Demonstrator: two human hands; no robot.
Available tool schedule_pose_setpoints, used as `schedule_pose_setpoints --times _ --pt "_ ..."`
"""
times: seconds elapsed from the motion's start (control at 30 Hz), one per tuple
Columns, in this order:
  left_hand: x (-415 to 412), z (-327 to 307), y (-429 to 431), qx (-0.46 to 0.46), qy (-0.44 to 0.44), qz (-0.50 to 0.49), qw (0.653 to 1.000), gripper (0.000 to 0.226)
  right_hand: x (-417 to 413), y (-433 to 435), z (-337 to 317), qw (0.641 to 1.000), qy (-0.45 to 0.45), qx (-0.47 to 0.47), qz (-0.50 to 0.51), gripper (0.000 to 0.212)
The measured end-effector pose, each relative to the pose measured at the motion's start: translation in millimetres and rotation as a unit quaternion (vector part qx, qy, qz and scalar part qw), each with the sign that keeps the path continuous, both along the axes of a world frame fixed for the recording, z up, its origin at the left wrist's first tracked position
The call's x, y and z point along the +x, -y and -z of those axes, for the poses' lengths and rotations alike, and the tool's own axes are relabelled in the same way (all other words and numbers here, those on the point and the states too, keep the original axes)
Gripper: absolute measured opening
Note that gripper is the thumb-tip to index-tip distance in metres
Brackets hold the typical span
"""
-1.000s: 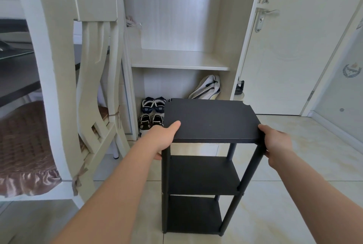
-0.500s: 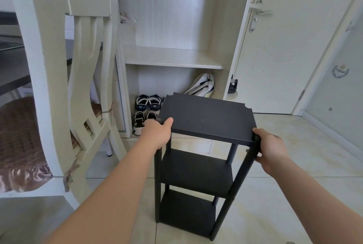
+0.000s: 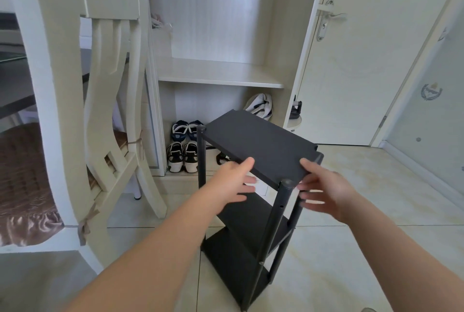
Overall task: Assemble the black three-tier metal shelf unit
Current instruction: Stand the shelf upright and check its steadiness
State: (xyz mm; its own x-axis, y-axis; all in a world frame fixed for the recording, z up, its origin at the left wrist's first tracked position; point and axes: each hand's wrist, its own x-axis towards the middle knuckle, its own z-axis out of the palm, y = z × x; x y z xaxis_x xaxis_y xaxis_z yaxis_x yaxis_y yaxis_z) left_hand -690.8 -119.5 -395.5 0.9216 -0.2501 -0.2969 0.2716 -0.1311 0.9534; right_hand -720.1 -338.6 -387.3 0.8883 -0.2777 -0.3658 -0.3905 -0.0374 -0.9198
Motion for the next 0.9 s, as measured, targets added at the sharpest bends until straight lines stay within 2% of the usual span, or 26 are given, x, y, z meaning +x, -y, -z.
schedule_pose_setpoints --times 0.07,0.13,0.2,0.3,0.43,0.53,0.63,0.73,0.9 --pt "-10 0 16 -0.049 -0.021 0.015 0.998 0.031 4 5 -1 0.992 0.042 -0.064 0.098 0.051" --pt "-16 2 29 -0.088 -0.035 0.005 0.996 0.018 11 6 1 0.980 0.097 -0.106 0.137 0.059" --pt "-20 4 37 -0.107 -0.040 -0.004 0.993 0.009 15 4 4 0.974 0.142 -0.132 0.115 0.066" --pt "-18 4 39 -0.092 -0.044 -0.017 0.995 0.016 15 -1 6 0.976 0.181 -0.101 0.062 0.054" --pt "-8 -1 26 -0.061 -0.051 -0.050 0.996 0.032 12 -5 4 0.979 0.183 -0.078 0.048 0.042" --pt "2 -8 5 -0.069 -0.061 -0.101 0.991 0.029 11 -15 3 0.980 0.164 -0.106 0.025 0.031" --pt "11 -14 -11 -0.099 -0.094 -0.184 0.973 0.028 15 -32 5 0.982 0.149 -0.111 -0.026 0.035" --pt "7 -17 -14 -0.116 -0.118 -0.201 0.966 0.023 22 -45 7 0.987 0.146 -0.064 -0.032 0.042" --pt "11 -3 -19 -0.114 -0.092 -0.199 0.969 0.017 30 -53 5 0.992 0.120 0.023 -0.005 0.020"
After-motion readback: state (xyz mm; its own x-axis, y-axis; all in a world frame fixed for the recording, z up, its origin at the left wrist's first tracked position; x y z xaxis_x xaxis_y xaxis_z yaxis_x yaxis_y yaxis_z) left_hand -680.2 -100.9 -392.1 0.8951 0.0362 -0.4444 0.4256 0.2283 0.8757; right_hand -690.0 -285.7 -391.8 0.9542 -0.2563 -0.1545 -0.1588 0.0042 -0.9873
